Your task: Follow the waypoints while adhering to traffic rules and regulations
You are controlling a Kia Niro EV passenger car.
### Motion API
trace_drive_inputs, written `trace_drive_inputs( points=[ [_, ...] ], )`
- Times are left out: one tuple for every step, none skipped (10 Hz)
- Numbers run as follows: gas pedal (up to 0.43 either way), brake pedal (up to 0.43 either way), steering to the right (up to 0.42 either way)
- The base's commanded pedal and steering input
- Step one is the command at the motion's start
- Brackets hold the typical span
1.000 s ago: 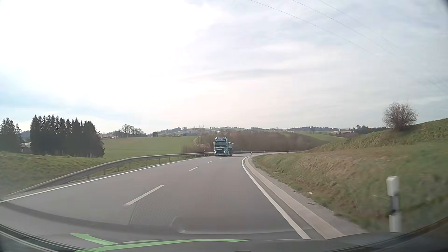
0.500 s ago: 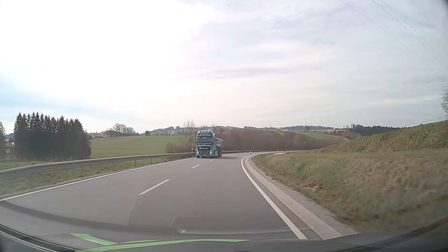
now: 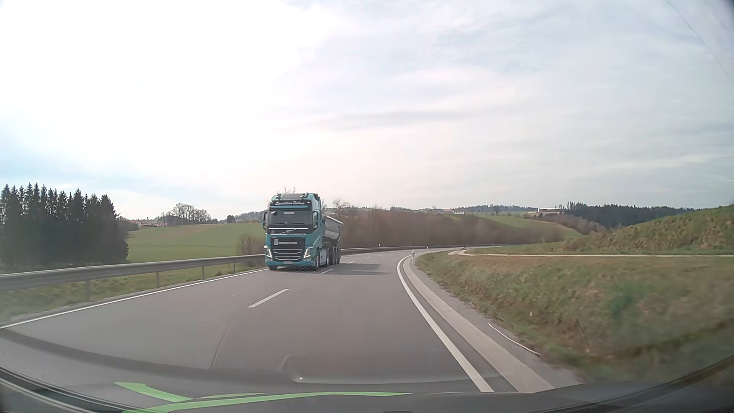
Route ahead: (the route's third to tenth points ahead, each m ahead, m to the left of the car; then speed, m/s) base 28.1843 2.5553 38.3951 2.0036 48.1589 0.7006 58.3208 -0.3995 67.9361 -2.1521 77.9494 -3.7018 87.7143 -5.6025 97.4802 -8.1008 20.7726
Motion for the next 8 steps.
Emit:
trace_drive_inputs(
  points=[
    [0.059,0.0,0.011],
    [0.059,0.0,0.011],
    [0.059,0.0,0.011],
    [0.059,0.0,0.011],
    [0.059,0.0,0.011],
    [0.059,0.0,0.012],
    [0.059,0.0,0.012],
    [0.059,0.0,0.013]
  ],
)
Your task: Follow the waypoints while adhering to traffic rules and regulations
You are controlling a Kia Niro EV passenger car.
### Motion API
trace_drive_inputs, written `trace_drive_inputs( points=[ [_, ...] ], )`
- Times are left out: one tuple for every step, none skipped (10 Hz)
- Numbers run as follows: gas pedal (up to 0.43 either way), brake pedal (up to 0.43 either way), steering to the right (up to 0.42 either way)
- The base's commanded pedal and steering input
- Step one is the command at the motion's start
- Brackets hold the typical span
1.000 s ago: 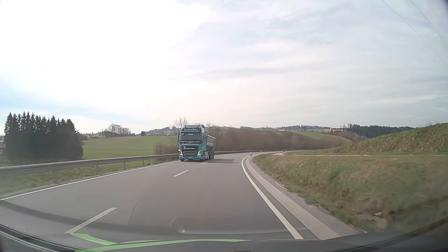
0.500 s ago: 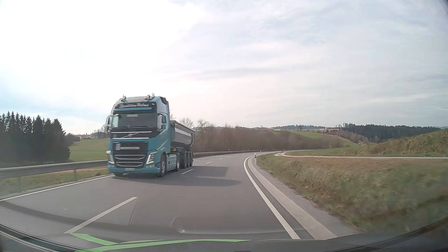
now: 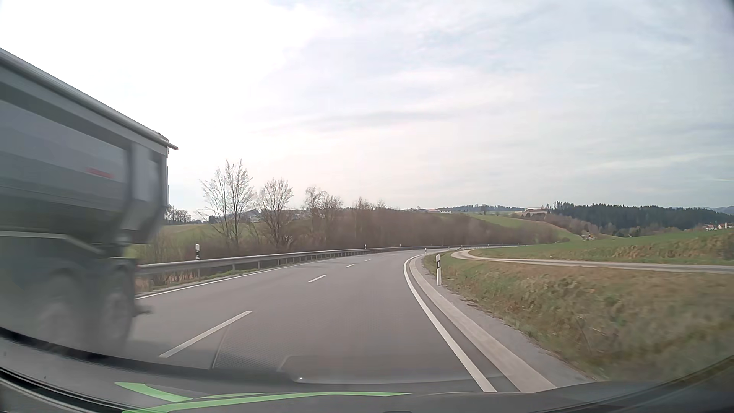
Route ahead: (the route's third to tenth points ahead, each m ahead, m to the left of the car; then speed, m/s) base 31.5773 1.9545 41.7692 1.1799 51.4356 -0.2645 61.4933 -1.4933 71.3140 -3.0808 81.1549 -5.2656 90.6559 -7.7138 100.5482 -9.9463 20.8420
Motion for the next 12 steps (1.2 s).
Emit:
trace_drive_inputs(
  points=[
    [0.059,0.0,0.014],
    [0.059,0.0,0.014],
    [0.059,0.0,0.014],
    [0.059,0.0,0.014],
    [0.059,0.0,0.015],
    [0.059,0.0,0.015],
    [0.059,0.0,0.016],
    [0.059,0.0,0.016],
    [0.059,0.0,0.016],
    [0.059,0.0,0.016],
    [0.059,0.0,0.016],
    [0.059,0.0,0.016]
  ],
)
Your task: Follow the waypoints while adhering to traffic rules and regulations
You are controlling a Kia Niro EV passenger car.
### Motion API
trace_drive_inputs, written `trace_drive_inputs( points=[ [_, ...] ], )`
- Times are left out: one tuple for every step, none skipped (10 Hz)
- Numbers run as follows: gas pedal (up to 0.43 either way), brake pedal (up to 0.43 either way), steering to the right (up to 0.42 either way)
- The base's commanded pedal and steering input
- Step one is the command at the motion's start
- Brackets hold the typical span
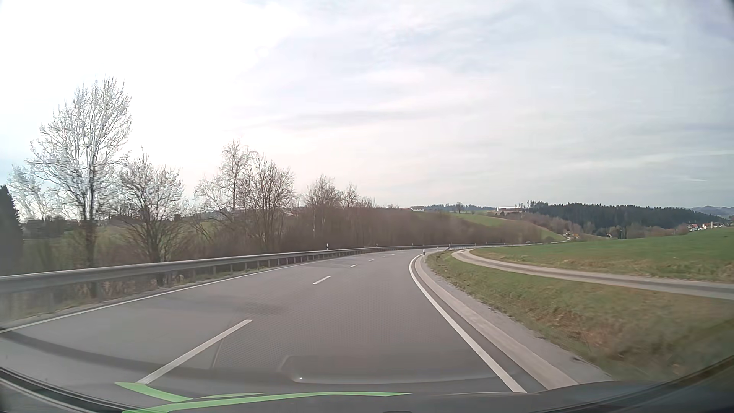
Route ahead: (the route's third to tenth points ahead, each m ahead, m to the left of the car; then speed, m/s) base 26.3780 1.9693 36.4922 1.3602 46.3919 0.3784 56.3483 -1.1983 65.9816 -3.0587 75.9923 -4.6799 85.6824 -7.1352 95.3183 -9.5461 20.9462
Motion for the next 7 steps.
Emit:
trace_drive_inputs(
  points=[
    [0.059,0.0,0.016],
    [0.059,0.0,0.016],
    [0.059,0.0,0.016],
    [0.067,0.0,0.017],
    [0.067,0.0,0.019],
    [0.067,0.0,0.019],
    [0.067,0.0,0.019]
  ],
)
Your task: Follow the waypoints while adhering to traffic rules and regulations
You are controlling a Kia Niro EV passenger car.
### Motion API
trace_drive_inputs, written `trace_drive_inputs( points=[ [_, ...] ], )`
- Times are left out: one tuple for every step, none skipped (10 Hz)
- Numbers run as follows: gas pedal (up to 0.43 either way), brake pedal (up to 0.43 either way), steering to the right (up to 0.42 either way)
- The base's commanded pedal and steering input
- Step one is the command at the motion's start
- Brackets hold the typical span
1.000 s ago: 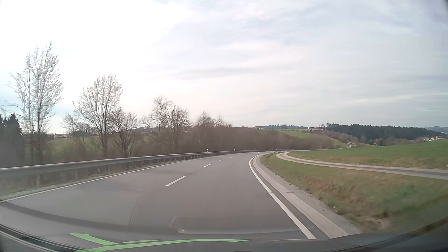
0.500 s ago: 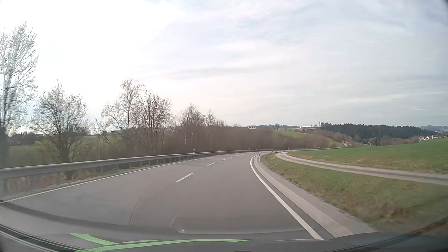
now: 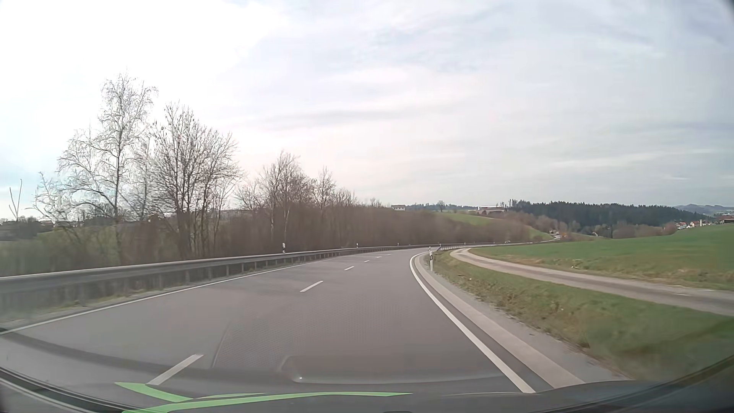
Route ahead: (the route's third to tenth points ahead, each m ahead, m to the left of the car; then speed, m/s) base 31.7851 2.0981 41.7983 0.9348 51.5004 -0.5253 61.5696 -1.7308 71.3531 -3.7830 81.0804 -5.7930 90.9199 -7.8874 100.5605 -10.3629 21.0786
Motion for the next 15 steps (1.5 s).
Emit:
trace_drive_inputs(
  points=[
    [0.067,0.0,0.019],
    [0.067,0.0,0.019],
    [0.067,0.0,0.019],
    [0.067,0.0,0.018],
    [0.067,0.0,0.018],
    [0.067,0.0,0.018],
    [0.067,0.0,0.017],
    [0.067,0.0,0.017],
    [0.067,0.0,0.016],
    [0.067,0.0,0.016],
    [0.079,0.0,0.016],
    [0.079,0.0,0.015],
    [0.087,0.0,0.015],
    [0.087,0.0,0.015],
    [0.087,0.0,0.014]
  ],
)
